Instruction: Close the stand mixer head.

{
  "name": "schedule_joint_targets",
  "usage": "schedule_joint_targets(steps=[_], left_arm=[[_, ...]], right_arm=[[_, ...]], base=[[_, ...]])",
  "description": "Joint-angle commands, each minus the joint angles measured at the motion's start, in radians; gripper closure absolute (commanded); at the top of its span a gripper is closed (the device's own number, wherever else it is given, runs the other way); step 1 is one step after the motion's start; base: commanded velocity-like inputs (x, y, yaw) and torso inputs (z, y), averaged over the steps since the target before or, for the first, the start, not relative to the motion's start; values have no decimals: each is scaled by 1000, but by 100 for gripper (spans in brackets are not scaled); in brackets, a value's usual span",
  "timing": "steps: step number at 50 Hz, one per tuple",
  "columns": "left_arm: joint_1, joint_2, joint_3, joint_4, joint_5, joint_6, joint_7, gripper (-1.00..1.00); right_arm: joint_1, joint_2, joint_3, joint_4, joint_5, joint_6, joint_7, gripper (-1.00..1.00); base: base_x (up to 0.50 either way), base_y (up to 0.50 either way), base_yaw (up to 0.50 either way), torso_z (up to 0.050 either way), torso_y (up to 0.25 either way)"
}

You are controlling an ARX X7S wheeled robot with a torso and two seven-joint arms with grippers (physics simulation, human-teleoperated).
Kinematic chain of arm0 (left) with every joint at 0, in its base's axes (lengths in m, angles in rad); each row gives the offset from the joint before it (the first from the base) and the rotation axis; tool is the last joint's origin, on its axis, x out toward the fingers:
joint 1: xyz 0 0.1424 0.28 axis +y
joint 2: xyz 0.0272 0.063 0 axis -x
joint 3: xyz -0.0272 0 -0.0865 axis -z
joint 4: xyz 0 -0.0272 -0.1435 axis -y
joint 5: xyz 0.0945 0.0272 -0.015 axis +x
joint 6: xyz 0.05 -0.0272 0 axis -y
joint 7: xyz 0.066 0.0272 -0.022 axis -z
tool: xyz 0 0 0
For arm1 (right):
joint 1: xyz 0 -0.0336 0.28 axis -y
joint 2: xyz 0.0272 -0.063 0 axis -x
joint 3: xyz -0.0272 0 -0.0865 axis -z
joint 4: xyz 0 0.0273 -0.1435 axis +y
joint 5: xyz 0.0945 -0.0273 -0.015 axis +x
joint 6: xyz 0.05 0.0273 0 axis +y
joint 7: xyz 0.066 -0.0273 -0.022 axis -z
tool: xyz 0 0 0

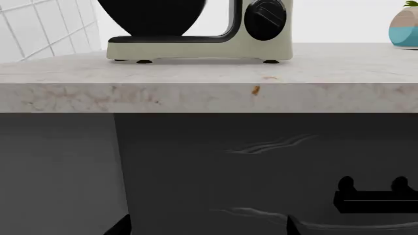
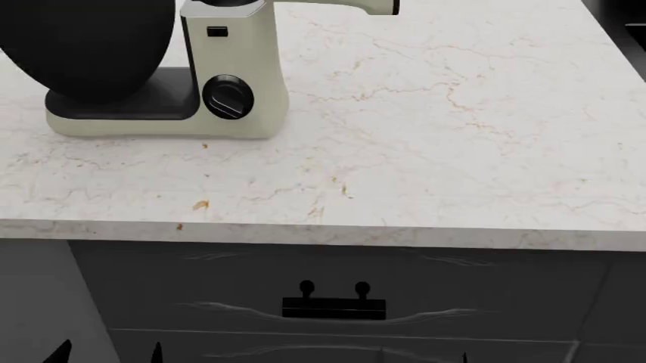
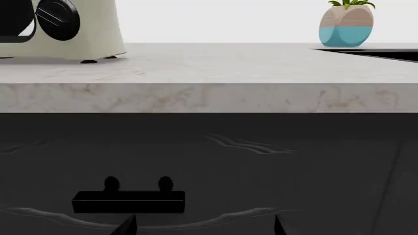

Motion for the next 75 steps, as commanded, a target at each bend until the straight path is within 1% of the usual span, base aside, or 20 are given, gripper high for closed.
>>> schedule_joint_targets(steps=[1, 15, 16, 17, 18, 26, 29, 31, 33, 35, 37, 41, 43, 48, 54, 57, 62, 67, 70, 75], left_arm=[[5, -33, 40, 9, -33, -3, -40, -100], [3, -62, 70, 6, -65, 20, -59, -100], [-363, -3, 265, -1308, -140, 442, -19, -100], [113, -11, 34, 150, 7, -39, -6, -100], [118, -17, 42, 196, 2, -56, -14, -100], [101, -40, 60, 166, -35, -41, -49, -100], [113, -50, 57, 199, -44, 27, -60, -100], [92, -48, 39, 315, -93, -71, -74, -100], [57, -63, 52, 468, -68, -158, -95, -100], [-17, -70, 74, 665, -57, -314, -111, -100], [-68, -75, 98, 785, -29, -420, -125, -100], [-117, -85, 118, 936, -25, -538, -129, -100], [-97, -100, 128, 972, -18, -525, -128, -100], [-69, -129, 125, 1046, -31, -530, -125, -100], [-49, -154, 152, 1038, -4, -502, -133, -100], [-48, -153, 141, 1018, -11, -480, -139, -100], [-46, -137, 90, 1017, -64, -502, -154, -100], [-65, -139, 78, 1022, -82, -558, -165, -100], [-79, -144, 77, 1026, -65, -586, -187, -100], [-62, -155, 75, 1016, -64, -548, -193, -100]], right_arm=[[0, 100, -122, 10, 86, -18, 120, -100], [11, 111, -139, 0, 122, -4, 133, -100], [283, 1, -53, 1309, 168, -681, 73, -100], [-150, 3, -39, -62, 59, -141, 38, -100], [-173, 12, -50, -62, 67, -139, 49, -100], [-160, 41, -84, -49, 94, -130, 82, -100], [-166, 54, -85, -125, 114, -89, 92, -100], [-174, 72, -93, -253, 117, -24, 97, -100], [-163, 93, -95, -441, 110, 109, 120, -100], [-114, 114, -80, -647, 144, 275, 140, -100], [-65, 133, -80, -781, 141, 411, 163, -100], [3, 142, -42, -966, 217, 570, 186, -100], [11, 148, -41, -1002, 231, 597, 190, -100], [-27, 156, -28, -1009, 247, 562, 190, -100], [-13, 172, -57, -1026, 249, 600, 204, -100], [-4, 224, -128, -1046, 189, 596, 239, -100], [31, 346, -227, -1046, 221, 593, 398, -100], [74, 471, -299, -1046, 338, 550, 551, -100], [76, 500, -300, -1045, 376, 523, 593, -100], [87, 554, -358, -1045, 370, 467, 628, -100]], base=[[0, 0, 0, 0, 0], [0, 0, 0, 0, 0], [0, 0, 0, 0, 0], [0, 0, 0, 0, 0], [-14, 0, 0, 0, 0], [0, 0, 0, 0, 0], [0, 0, 0, 17, 0], [0, 0, 0, 50, 0], [0, 0, 0, 50, 0], [0, 0, 0, 50, 0], [0, 0, 0, 50, 0], [0, 0, 0, 50, 0], [0, 0, 0, 50, 0], [0, 0, 0, 50, 0], [0, 0, 0, 50, 0], [178, 323, 0, 50, 0], [271, 484, 0, 38, 0], [282, 485, 0, 0, 0], [285, 484, 0, 0, 0], [352, 409, 0, 0, 0]])
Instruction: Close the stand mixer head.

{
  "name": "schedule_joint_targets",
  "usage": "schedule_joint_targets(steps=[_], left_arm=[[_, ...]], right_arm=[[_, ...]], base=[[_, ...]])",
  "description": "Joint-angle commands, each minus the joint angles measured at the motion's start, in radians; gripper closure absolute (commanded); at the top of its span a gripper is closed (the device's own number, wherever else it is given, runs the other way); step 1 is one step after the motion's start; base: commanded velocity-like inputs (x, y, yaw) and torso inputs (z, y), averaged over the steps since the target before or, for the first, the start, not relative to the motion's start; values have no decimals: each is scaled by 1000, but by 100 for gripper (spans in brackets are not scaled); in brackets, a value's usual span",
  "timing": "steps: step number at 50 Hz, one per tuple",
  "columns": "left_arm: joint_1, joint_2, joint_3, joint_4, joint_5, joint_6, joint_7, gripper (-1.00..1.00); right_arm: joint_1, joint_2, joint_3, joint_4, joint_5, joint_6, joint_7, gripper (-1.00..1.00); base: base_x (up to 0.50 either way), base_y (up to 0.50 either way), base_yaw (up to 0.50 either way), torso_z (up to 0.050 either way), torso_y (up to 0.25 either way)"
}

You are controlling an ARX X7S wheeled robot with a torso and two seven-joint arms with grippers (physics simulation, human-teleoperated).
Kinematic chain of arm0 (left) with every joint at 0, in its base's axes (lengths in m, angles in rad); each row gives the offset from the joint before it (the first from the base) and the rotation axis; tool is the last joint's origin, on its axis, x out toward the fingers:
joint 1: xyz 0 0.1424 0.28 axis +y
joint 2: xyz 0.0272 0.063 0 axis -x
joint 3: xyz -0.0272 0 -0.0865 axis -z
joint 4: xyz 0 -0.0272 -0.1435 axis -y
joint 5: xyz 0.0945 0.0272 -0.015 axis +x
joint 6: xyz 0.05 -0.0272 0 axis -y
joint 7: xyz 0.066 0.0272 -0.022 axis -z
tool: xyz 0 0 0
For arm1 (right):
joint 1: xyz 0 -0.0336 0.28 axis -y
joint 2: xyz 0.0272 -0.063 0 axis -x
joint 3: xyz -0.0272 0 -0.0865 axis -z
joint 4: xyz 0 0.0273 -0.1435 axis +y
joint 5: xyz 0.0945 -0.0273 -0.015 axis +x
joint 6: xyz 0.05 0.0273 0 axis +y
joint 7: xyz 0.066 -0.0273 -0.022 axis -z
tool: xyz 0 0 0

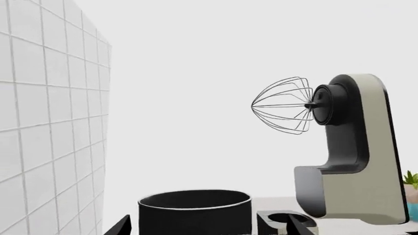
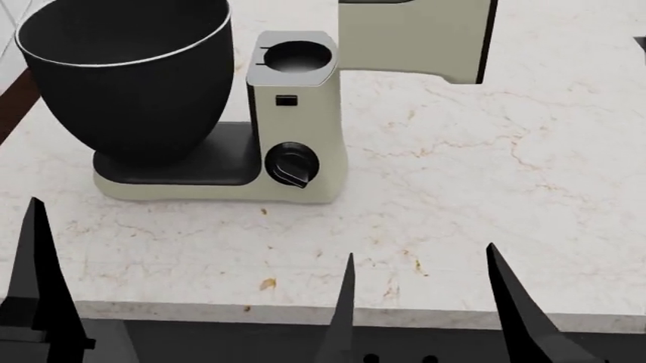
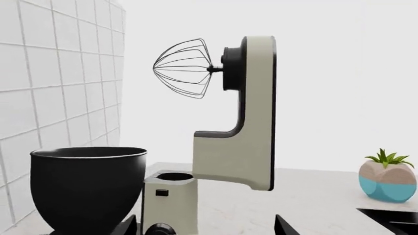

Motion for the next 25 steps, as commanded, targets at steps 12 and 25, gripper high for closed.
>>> schedule_joint_targets(steps=[12, 25], left_arm=[[13, -12, -15, 9, 19, -3, -24, -100], [13, -42, -30, 36, -29, -5, -60, -100]], right_arm=[[49, 164, -115, -3, 55, -131, 175, -100], [41, 165, -103, 2, 107, -177, 190, -100]], base=[[500, 11, 0, 0, 0], [466, 0, 0, 0, 0]])
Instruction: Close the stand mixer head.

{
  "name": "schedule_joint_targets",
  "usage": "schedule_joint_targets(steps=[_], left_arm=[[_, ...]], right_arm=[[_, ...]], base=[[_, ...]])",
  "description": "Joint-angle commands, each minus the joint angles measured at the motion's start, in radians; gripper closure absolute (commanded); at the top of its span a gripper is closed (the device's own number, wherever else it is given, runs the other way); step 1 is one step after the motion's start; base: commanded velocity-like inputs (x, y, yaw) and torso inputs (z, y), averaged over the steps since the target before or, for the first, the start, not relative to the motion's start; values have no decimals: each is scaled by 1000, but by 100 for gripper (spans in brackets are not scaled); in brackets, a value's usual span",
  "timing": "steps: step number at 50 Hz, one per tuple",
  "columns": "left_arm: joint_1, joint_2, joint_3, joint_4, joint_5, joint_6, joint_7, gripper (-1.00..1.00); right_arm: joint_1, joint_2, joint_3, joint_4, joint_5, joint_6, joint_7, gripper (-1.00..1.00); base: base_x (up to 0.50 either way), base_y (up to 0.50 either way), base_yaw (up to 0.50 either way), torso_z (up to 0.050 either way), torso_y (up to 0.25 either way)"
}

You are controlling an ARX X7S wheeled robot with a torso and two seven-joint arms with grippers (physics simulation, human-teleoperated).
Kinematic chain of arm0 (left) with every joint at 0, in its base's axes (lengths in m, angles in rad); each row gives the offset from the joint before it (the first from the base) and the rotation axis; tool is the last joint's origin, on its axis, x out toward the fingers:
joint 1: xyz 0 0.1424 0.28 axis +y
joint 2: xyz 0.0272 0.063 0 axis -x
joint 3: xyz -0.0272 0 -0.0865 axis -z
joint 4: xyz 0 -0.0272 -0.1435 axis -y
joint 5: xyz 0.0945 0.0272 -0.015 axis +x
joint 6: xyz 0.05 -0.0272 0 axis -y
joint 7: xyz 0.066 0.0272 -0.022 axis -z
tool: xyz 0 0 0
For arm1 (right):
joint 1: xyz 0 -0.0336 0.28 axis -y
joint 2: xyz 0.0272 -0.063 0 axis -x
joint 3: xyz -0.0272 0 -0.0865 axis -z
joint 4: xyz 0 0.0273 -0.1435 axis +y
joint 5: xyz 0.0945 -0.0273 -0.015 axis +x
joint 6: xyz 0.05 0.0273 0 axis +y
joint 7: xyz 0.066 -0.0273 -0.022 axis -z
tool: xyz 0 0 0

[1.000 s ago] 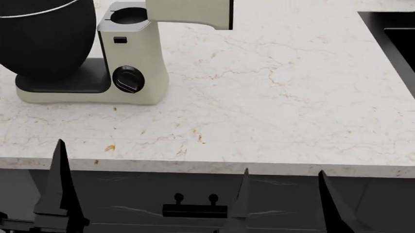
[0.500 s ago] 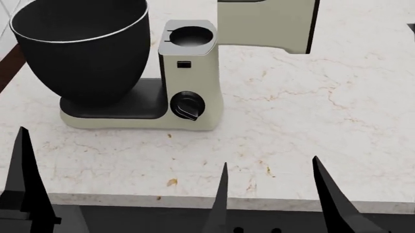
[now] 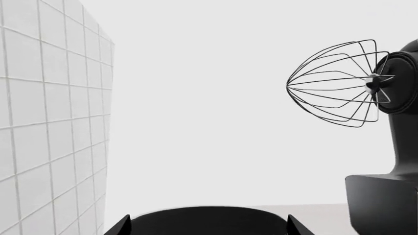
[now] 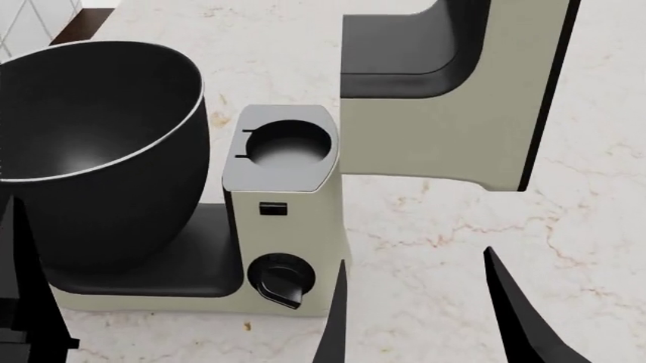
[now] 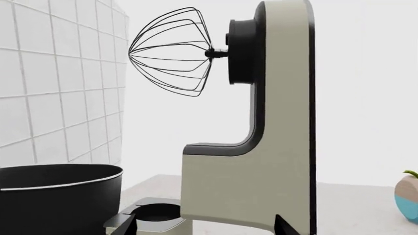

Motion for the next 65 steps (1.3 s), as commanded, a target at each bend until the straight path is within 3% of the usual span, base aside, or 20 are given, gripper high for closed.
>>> schedule_joint_targets(steps=[1, 7, 8, 14, 19, 24, 29, 32, 34, 36, 41, 46, 55, 57, 65], left_arm=[[11, -7, -16, 8, 7, 8, -14, -100], [3, -72, -3, 10, -54, 21, -90, -100], [1, -87, 2, 10, -67, 26, -109, -100], [-9, -154, 34, 8, -116, 46, -191, -100], [-18, -224, 44, 10, -185, 80, -278, -100], [-27, -273, 86, 7, -192, 96, -328, -100], [-34, -294, 102, 1, -201, 105, -354, -100], [-40, -305, 105, 6, -210, 101, -368, -100], [-64, -336, 125, 11, -237, 94, -407, -100], [-84, -368, 149, 10, -266, 101, -448, -100], [-73, -377, 179, -5, -240, 132, -456, -100], [-74, -391, 179, 2, -252, 136, -471, -100], [-71, -413, 168, -1, -277, 157, -490, -100], [-69, -421, 168, 2, -280, 163, -497, -100], [-79, -468, 192, 6, -301, 193, -542, -100]], right_arm=[[-4, -4, 34, -3, 22, -36, 4, -100], [16, 48, 2, -14, 49, -61, 70, -100], [31, 75, -55, -18, -31, -73, 79, -100], [75, 120, -75, -18, 79, -95, 167, -100], [289, 242, -325, -18, 156, -116, 369, -100], [294, 272, -378, -11, 103, -187, 411, -100], [351, 294, -359, -17, 256, -165, 464, -100], [469, 425, -532, -19, 252, -299, 558, -100], [414, 514, -512, 0, 291, -446, 547, -100], [396, 588, -498, -2, 311, -489, 556, -100], [339, 820, -473, -5, 347, -691, 596, -100], [339, 947, -458, 6, 402, -795, 620, -100], [521, 962, -272, 79, 791, -580, 529, -100], [529, 962, -263, 111, 822, -582, 485, -100], [666, 962, -121, 210, 1074, -342, 406, -100]], base=[[0, 0, 0, 0, 0], [0, 0, 0, 0, 3], [273, 0, 0, 0, 0], [250, 0, 0, 0, 0], [0, 0, 0, 0, 0], [5, 200, 0, 0, 0], [0, 0, 0, 0, 0], [0, 0, 0, 0, 0], [0, 0, 0, 0, 0], [0, 0, 0, 0, 0], [0, 0, 0, 0, 0], [0, 0, 0, 0, 0], [0, 0, 0, 0, 0], [0, 0, 0, 0, 0], [0, 0, 0, 0, 0]])
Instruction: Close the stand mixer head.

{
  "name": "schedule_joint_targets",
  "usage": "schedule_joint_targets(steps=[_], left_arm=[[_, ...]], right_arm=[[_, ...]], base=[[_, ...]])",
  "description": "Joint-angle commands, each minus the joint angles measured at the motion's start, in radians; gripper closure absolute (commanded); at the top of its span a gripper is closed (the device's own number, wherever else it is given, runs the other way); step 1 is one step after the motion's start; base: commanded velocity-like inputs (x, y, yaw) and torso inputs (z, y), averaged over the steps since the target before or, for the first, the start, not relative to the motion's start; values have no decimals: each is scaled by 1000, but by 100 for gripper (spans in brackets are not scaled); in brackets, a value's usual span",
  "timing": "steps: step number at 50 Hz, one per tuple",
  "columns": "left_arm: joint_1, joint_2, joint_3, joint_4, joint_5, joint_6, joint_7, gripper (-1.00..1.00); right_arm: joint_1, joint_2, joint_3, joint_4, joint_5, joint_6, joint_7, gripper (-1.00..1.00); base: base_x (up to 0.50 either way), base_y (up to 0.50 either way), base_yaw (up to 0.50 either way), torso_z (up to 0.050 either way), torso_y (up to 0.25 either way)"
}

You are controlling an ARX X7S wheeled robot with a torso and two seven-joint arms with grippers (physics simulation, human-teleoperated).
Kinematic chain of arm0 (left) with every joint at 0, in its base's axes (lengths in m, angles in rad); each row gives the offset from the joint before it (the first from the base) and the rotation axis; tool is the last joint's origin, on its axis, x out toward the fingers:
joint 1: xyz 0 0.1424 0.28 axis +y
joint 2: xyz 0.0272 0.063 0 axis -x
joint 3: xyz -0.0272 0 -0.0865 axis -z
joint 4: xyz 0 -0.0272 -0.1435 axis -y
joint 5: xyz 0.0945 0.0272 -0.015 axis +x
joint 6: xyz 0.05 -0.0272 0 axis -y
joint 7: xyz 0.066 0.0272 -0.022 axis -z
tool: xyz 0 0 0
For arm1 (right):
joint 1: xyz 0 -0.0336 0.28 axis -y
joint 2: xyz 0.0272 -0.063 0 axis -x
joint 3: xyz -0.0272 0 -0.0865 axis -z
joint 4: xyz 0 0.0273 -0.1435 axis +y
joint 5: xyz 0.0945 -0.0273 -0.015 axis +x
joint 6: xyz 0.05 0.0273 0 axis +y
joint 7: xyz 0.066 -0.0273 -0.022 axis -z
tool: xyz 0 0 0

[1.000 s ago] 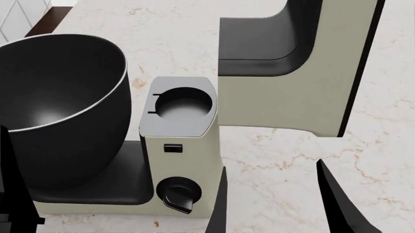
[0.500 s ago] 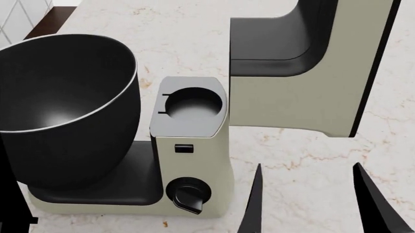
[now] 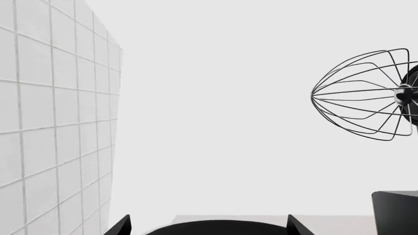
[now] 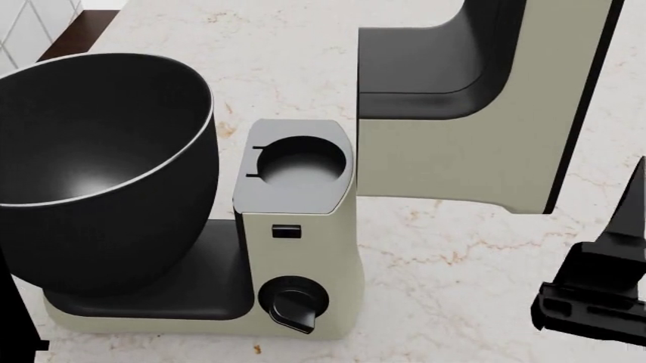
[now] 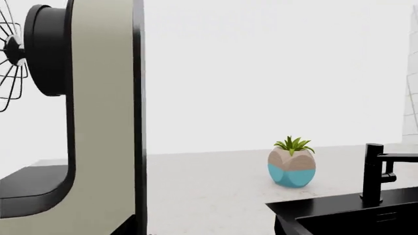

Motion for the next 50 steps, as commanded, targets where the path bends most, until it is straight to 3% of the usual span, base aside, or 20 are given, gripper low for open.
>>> schedule_joint_targets(steps=[1, 8, 18, 24, 32, 50], left_arm=[[-7, -36, 9, 4, 4, 28, -39, -100], [-26, -67, 47, 2, -1, 43, -73, -100], [-41, -92, 72, -8, -5, 57, -101, -100], [-47, -95, 85, -23, 6, 55, -106, -100], [-48, -100, 86, -29, 2, 59, -111, -100], [-49, -110, 83, -43, -11, 79, -114, -100]], right_arm=[[146, 22, 190, 138, 296, 209, -131, -100], [193, -15, 235, 222, 351, 363, -184, -100], [484, -303, 210, 412, 370, 727, -213, -100], [642, -418, 176, 513, 381, 853, -238, -100], [891, -630, 45, 659, 401, 1101, -251, -100], [1068, -917, -90, 908, 250, 1170, -529, -100]], base=[[0, 0, 0, 0, 0], [0, 0, 0, 0, 0], [0, 0, 0, 0, 0], [0, 0, 0, 0, 0], [0, 0, 0, 0, 0], [2, 0, 4, 0, 0]])
